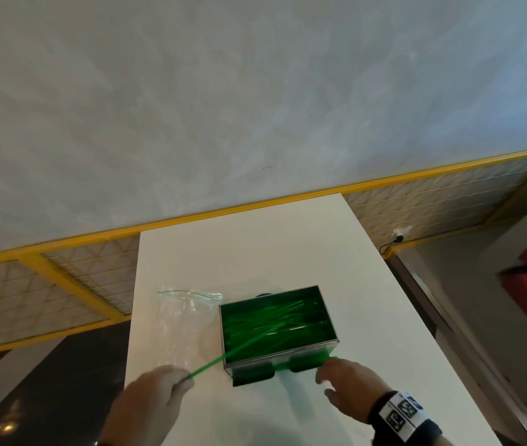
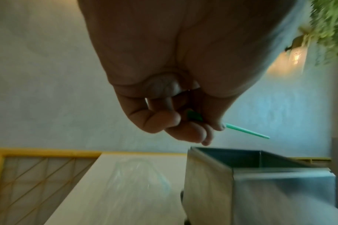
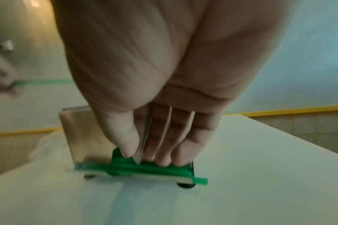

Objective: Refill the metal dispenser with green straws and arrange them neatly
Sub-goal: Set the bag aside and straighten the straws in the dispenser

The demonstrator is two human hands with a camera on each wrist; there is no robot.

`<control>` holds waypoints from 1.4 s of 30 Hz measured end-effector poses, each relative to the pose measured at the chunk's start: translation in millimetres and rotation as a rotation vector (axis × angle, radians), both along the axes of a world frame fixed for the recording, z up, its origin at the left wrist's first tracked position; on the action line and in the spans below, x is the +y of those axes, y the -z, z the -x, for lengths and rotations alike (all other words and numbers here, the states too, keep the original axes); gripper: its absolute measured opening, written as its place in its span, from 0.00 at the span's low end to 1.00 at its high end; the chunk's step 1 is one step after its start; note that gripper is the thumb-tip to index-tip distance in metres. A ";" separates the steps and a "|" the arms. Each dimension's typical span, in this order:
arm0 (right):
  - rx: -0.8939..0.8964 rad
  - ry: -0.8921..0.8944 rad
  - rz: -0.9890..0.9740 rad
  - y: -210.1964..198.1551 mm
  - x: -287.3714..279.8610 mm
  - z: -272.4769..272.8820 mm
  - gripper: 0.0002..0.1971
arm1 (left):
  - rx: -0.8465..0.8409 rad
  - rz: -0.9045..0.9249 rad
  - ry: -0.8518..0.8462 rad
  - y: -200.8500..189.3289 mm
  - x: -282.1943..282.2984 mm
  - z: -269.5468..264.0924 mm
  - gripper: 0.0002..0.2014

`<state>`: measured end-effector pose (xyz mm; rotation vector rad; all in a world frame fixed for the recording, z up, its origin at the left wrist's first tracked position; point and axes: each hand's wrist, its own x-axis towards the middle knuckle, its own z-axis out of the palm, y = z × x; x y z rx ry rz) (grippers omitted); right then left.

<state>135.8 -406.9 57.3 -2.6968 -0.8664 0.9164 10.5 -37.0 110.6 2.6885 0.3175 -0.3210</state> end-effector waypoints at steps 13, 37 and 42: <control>-0.356 -0.453 0.200 51.4 78.6 19.3 0.22 | 0.089 -0.340 0.226 6.6 -68.5 -134.6 0.15; -0.170 -0.331 0.265 12.5 52.4 7.7 0.10 | 0.107 -0.251 0.320 37.1 -80.6 -111.3 0.19; -0.188 -0.173 0.019 -44.6 -1.3 -7.6 0.21 | 0.032 -0.160 0.297 37.6 -72.6 -112.4 0.16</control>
